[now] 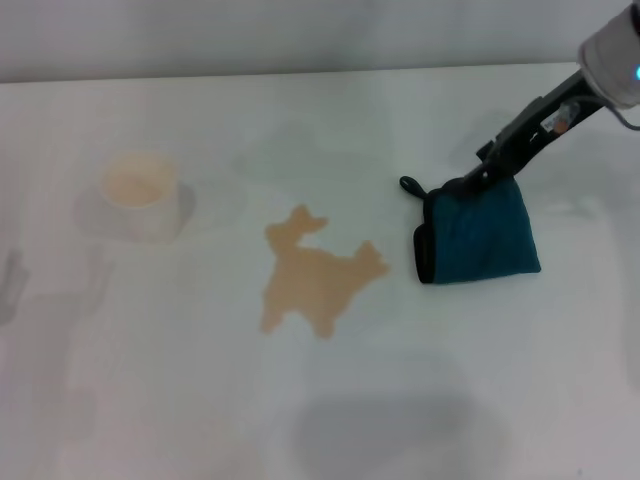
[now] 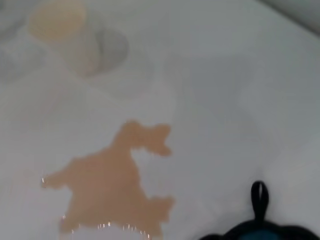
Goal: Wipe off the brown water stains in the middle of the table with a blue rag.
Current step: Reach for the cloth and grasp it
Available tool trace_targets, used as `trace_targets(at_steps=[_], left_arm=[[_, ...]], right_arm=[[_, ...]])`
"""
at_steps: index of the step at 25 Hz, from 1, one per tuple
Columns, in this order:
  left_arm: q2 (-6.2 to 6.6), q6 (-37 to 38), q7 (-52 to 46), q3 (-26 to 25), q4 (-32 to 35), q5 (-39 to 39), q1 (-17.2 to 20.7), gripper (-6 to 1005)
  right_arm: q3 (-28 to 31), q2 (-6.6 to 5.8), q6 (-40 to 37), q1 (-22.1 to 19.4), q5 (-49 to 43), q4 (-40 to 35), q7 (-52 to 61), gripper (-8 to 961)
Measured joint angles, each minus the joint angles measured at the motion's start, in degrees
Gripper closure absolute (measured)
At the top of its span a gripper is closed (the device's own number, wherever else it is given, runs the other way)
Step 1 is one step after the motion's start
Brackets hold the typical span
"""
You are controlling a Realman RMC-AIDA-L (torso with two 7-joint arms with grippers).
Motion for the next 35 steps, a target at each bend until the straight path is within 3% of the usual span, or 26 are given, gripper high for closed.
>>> trace_targets(at_steps=[3, 7, 17, 35], left_arm=[[0.03, -0.12, -1.83, 0.00, -0.12, 0.26, -0.55, 107], [0.04, 0.07, -3.25, 0.00, -0.19, 0.35, -1.04, 107], [0.02, 0.11, -3.96, 0.09, -0.53, 0.42, -0.91, 107], [-0.05, 0.31, -4.01, 0.00, -0.55, 0.44, -1.16, 107]], right_arm=[[-0.23, 0.80, 0.36, 1.72, -5.04, 1.38, 0.51, 129], [-3.46, 0.91, 2.66, 2.38, -7.40, 4.02, 1.50, 129], [-11.73, 1.51, 13.92, 2.96, -7.68, 13.28, 1.75, 127], [-17.00, 1.67, 23.66, 3.33, -7.10, 21.70, 1.82, 125]])
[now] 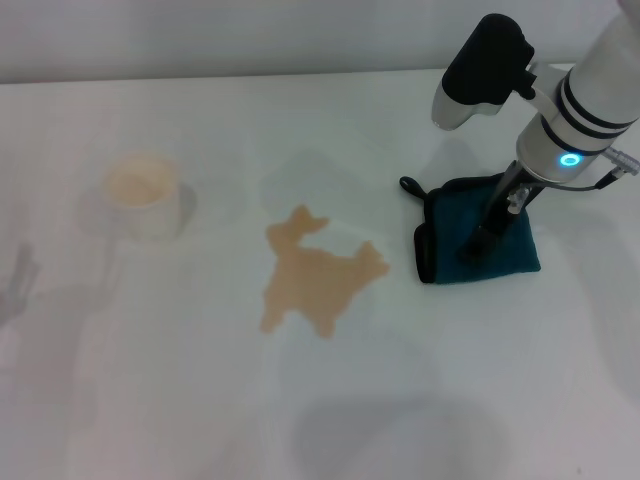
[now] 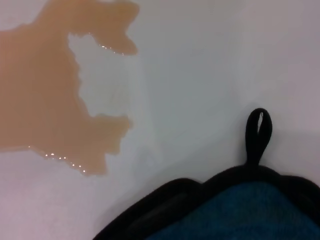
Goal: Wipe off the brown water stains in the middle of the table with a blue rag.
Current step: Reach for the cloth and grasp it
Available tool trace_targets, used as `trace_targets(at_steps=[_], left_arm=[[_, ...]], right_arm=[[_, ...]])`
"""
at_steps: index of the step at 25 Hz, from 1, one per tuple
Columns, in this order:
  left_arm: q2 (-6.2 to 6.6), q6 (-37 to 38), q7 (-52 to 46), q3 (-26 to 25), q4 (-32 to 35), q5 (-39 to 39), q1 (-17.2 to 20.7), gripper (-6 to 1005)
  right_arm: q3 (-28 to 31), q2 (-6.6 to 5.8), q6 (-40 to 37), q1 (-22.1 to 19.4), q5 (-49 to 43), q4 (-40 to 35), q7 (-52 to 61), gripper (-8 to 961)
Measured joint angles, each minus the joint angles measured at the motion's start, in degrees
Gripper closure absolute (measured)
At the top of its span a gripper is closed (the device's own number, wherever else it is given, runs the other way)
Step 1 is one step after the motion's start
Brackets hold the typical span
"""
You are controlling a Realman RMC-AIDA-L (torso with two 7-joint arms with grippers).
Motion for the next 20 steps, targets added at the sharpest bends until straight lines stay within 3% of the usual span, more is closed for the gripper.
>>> trace_targets(at_steps=[17, 20], left_arm=[[0.10, -0.06, -2.53, 0.00, 0.28, 0.00, -0.18, 107], [0.10, -0.06, -2.55, 0.00, 0.23, 0.00, -0.18, 107]], right_arm=[[-0.20, -0.20, -1.46, -0.03, -0.10, 0.48, 0.31, 127], [-0.25, -0.19, -2.05, 0.24, -0.53, 0.46, 0.55, 173]])
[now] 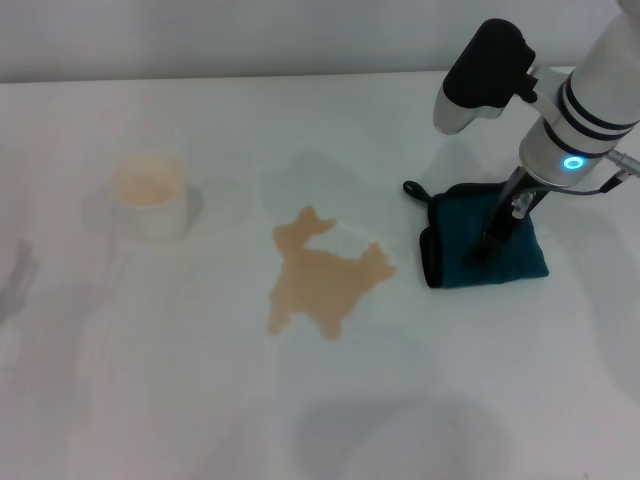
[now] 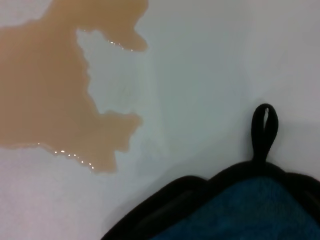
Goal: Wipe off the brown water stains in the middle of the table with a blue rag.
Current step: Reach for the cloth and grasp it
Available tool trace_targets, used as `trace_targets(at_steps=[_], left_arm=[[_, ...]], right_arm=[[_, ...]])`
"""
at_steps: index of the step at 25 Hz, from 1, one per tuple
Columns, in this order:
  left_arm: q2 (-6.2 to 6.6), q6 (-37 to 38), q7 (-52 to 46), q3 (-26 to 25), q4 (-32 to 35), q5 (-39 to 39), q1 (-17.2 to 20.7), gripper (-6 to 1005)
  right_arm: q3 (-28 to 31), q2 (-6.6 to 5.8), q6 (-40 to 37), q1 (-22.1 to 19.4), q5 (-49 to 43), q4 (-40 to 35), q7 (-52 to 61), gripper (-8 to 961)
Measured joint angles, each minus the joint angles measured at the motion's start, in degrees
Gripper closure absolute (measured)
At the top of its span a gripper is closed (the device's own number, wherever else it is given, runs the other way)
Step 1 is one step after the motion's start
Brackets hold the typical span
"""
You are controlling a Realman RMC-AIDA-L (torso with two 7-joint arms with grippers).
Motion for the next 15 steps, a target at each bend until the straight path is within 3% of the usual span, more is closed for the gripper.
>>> trace_targets(at_steps=[15], left_arm=[[0.00, 0.08, -0.21, 0.00, -0.11, 0.00, 0.00, 108]], right_arm=[[-0.11, 0.07, -2.84, -0.07, -0.70, -1.66, 0.04, 403]])
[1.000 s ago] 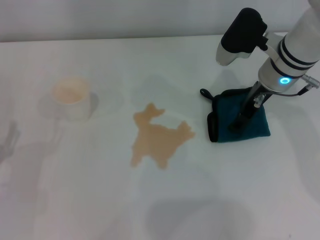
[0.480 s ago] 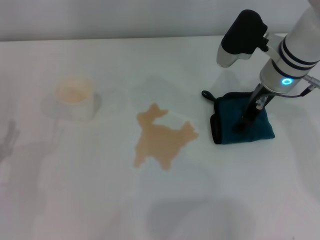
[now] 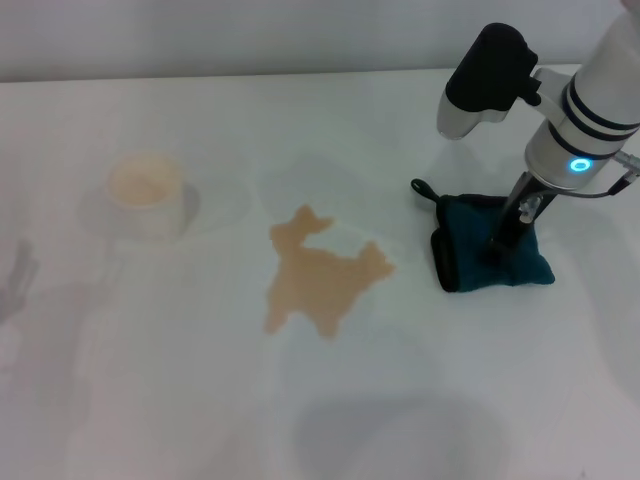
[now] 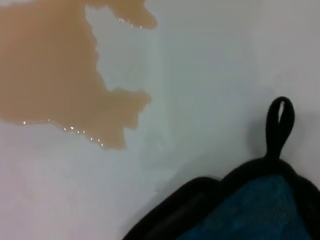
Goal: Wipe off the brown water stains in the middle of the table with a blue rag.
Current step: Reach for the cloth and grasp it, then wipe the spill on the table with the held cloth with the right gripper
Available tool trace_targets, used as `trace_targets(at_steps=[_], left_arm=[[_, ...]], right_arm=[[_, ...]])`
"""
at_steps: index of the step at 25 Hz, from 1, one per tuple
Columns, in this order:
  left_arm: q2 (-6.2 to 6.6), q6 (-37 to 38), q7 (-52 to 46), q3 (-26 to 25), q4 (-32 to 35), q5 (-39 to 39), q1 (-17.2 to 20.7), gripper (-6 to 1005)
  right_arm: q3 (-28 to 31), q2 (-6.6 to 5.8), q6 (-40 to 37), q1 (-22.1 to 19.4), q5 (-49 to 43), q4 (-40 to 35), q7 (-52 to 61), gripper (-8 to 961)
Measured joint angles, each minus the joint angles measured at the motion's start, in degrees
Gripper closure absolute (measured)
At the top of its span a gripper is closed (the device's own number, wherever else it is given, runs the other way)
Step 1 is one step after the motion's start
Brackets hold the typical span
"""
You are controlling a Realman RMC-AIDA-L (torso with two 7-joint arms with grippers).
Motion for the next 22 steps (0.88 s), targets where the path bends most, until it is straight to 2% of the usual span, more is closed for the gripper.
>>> trace_targets(at_steps=[1, 6, 12, 18, 22], left_arm=[[0.00, 0.00, -0.02, 0.00, 0.01, 0.00, 0.00, 108], [0.00, 0.00, -0.05, 0.00, 0.05, 0.00, 0.00, 108], [0.00, -0.28, -0.06, 0.00, 0.07, 0.00, 0.00, 108], [0.00, -0.48, -0.14, 0.00, 0.01, 0.00, 0.00, 108], [0.00, -0.50, -0.21, 0.00, -0.01, 0.00, 0.00, 108]], right_arm=[[-0.09, -0.01, -0.22, -0.15, -0.05, -0.28, -0.01, 424], [-2.27, 0.11, -0.46, -0.58, -0.04, -0.83, -0.07, 658], [-1.87, 0.20, -1.01, -0.75, 2.09, -1.67, -0.02, 839], [-2.96, 0.26, -2.48, -1.02, 6.80, -3.83, -0.03, 850], [-7.11, 0.33, -2.02, -1.49, 12.12, -3.94, -0.06, 850]])
